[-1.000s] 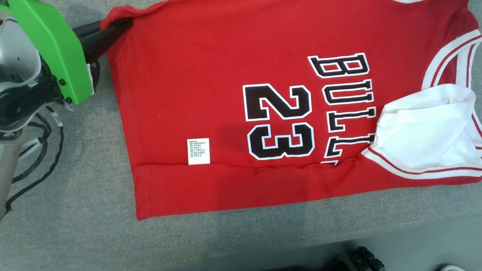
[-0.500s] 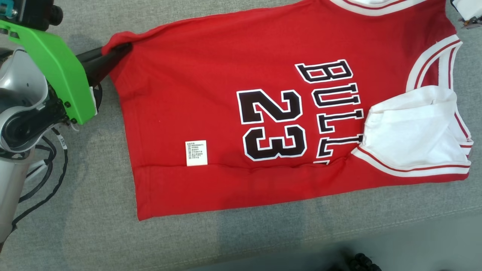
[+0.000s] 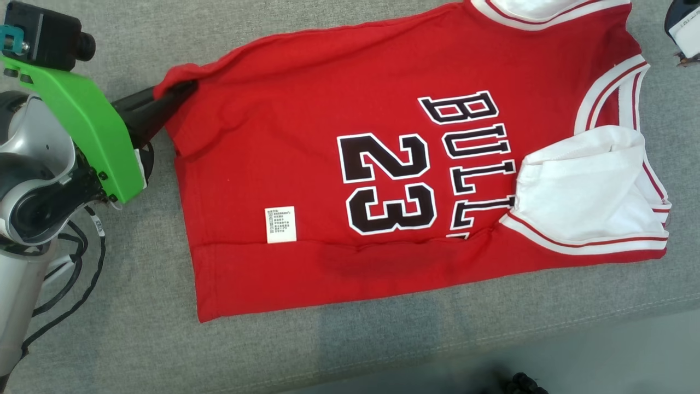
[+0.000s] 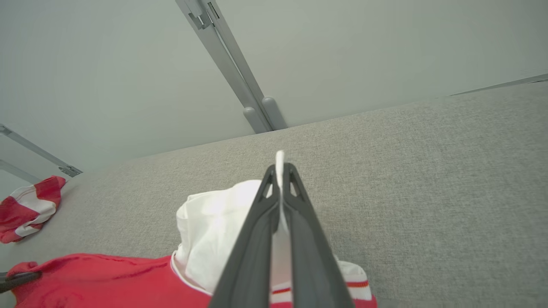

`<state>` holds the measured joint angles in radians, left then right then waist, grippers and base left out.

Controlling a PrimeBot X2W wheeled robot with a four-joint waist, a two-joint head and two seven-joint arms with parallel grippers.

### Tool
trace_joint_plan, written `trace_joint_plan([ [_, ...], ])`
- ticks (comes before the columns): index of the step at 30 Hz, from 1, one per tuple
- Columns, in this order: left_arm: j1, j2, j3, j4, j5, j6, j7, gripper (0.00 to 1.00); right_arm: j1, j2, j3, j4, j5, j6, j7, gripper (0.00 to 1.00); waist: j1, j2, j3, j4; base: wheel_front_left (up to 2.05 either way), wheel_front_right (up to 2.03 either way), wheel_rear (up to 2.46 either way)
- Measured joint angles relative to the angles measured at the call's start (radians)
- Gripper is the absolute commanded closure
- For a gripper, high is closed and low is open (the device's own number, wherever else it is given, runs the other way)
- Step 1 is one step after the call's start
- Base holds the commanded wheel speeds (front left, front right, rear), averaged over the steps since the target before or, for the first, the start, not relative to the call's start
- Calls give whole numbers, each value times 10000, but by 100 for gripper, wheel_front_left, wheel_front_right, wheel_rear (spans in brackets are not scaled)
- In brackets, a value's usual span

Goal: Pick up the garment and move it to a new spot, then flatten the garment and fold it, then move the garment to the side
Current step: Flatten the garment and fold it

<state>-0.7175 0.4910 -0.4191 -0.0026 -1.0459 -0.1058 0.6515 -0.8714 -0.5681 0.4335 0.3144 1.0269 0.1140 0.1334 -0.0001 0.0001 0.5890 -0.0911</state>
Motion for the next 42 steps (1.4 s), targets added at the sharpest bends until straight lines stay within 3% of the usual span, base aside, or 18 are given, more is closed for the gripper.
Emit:
trace_joint_plan([
  [29, 1831, 424, 332, -531, 127, -84, -1467, 100, 3678, -293, -694, -2550, 830, 2, -1632, 100, 0, 0, -618, -248, 0, 0, 0],
  [42, 2584, 550, 199, -786, 677, -96, -2171, 100, 5062, -554, -943, -3369, 911, -113, -2048, 100, 0, 0, -789, -255, 0, 0, 0],
])
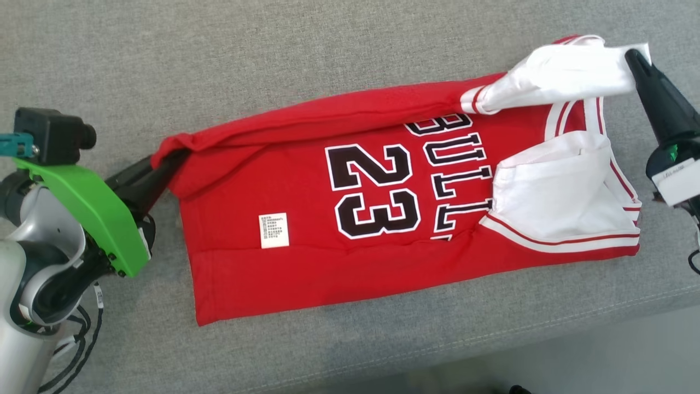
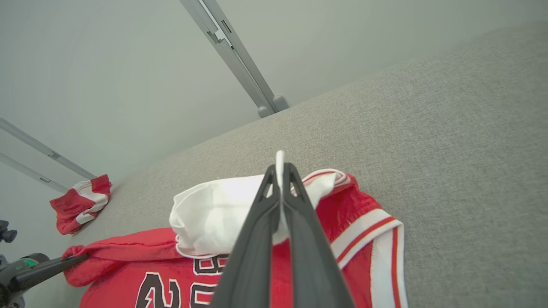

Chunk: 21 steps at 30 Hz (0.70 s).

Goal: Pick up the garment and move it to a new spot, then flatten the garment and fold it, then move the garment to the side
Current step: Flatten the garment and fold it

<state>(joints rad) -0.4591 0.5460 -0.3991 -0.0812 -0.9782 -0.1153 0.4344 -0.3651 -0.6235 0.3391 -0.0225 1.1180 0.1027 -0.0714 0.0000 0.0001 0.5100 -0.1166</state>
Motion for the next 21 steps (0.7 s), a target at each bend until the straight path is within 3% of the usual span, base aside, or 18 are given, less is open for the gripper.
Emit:
trace_joint_plan([
  [11, 440, 128, -278, -311, 407, -4, -401, 87, 1058, -297, -36, -399, -4, -337, -86, 100, 0, 0, -146, 64, 0, 0, 0],
  [21, 785, 276, -558, -564, 732, -6, -671, 85, 1739, -389, -50, -732, 8, -470, -163, 100, 0, 0, -288, 37, 0, 0, 0],
])
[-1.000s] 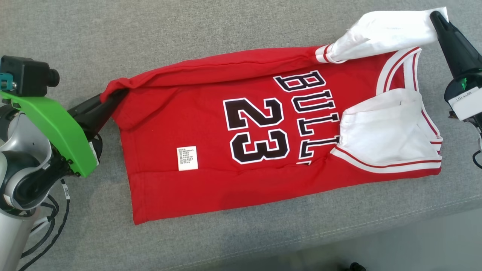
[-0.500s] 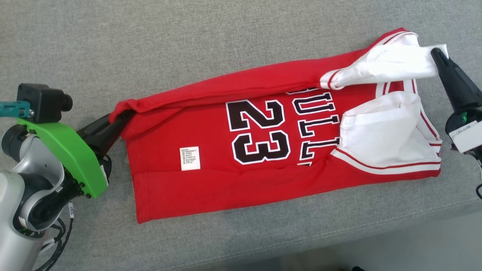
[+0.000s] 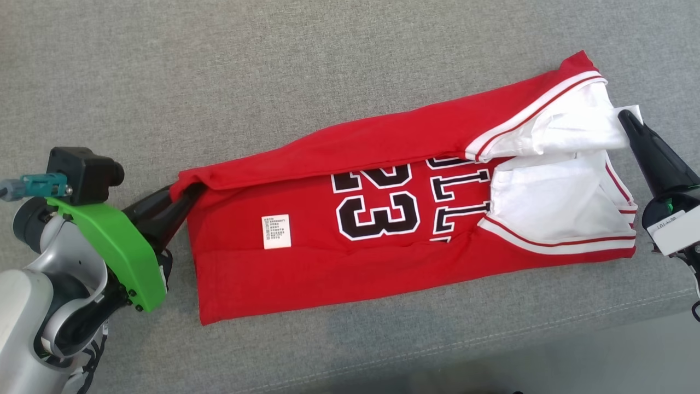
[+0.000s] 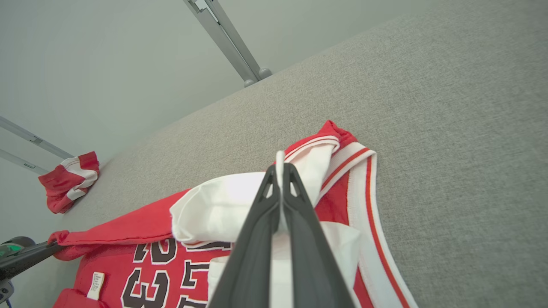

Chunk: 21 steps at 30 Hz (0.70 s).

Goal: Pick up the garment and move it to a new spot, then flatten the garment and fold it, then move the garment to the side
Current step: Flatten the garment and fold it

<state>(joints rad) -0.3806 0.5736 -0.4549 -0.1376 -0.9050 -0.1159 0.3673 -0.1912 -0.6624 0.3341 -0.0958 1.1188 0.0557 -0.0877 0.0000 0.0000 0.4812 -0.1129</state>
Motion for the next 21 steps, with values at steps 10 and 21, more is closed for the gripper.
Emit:
trace_joint_plan([
  [10, 210, 12, -61, -46, 35, -75, -178, 79, 407, -140, -4, -330, 13, -150, 4, 100, 0, 0, -39, 19, 0, 0, 0],
  [21, 436, 29, -165, -59, 121, -75, -337, 70, 813, -288, 4, -593, 190, -330, 96, 100, 0, 0, -27, 8, 0, 0, 0],
])
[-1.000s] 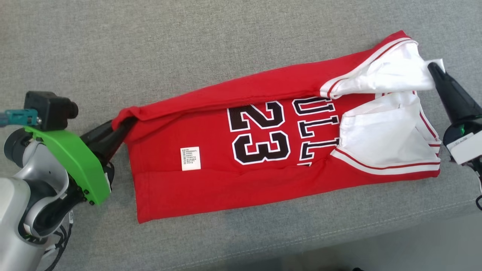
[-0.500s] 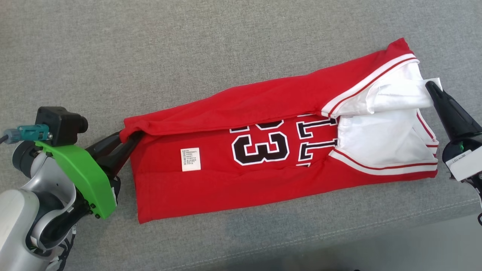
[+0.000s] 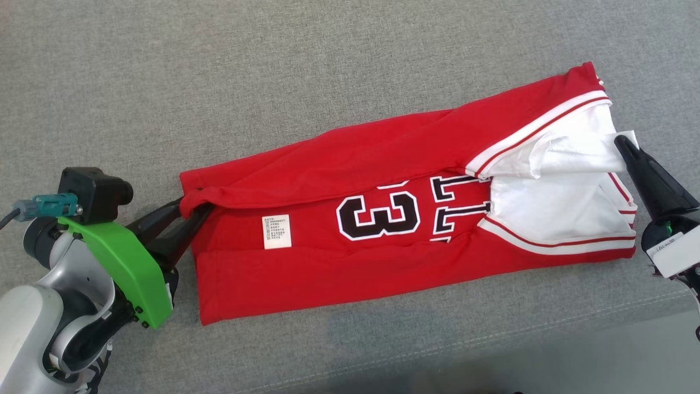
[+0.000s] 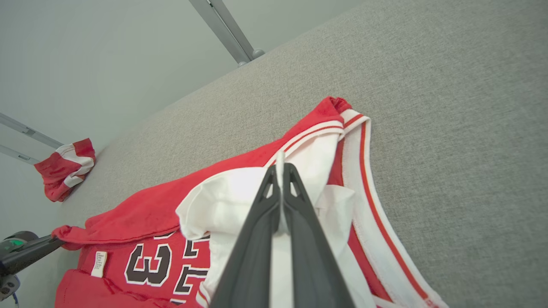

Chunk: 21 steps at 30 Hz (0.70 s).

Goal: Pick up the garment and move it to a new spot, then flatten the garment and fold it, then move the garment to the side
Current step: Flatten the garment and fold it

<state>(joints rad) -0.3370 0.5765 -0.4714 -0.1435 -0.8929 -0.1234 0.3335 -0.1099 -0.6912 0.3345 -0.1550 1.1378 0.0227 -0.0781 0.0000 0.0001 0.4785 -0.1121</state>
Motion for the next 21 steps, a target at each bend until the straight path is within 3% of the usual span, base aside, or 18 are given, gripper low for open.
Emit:
trace_joint_plan([
  [3, 45, 33, -6, 4, 13, 0, 0, 66, 12, -8, -21, -44, 17, -71, 8, 100, 0, 0, -2, -8, 0, 0, 0],
  [5, 127, 46, -23, 15, 77, 0, 0, 55, 32, -46, -38, -50, 19, -90, 17, 100, 0, 0, -8, -14, 0, 0, 0],
  [6, 157, 52, -44, 33, 84, 0, 0, 41, 58, -82, -36, -48, 19, -153, 75, 100, 0, 0, -11, -16, 0, 0, 0],
  [7, 190, 75, -71, 52, 96, 0, 0, 18, 102, -132, -25, -42, 19, -159, 150, 100, 0, 0, -16, -18, 0, 0, 0],
  [8, 222, 102, -90, 77, 138, 2, 0, 1, 174, -188, -6, -33, 19, -186, 209, 93, 0, 0, -22, -18, 0, 0, 0],
  [9, 266, 134, -96, 105, 192, 4, 8, 0, 218, -221, 21, -19, 19, -242, 263, 67, 0, 0, -30, -16, 0, 0, 0],
  [10, 317, 173, -111, 148, 194, 6, 46, 0, 237, -240, 44, -10, 19, -253, 309, 67, 0, 0, -39, -15, 0, 0, 0],
  [11, 362, 203, -148, 207, 196, 10, 115, 0, 244, -276, 75, -6, 15, -267, 372, 0, 0, 0, -49, -13, 0, 0, 0],
  [21, 722, 508, -157, 591, 499, 437, 343, 0, 523, -851, 301, 33, 336, -614, 1419, 0, 0, 0, -371, 37, 0, 0, 0],
])
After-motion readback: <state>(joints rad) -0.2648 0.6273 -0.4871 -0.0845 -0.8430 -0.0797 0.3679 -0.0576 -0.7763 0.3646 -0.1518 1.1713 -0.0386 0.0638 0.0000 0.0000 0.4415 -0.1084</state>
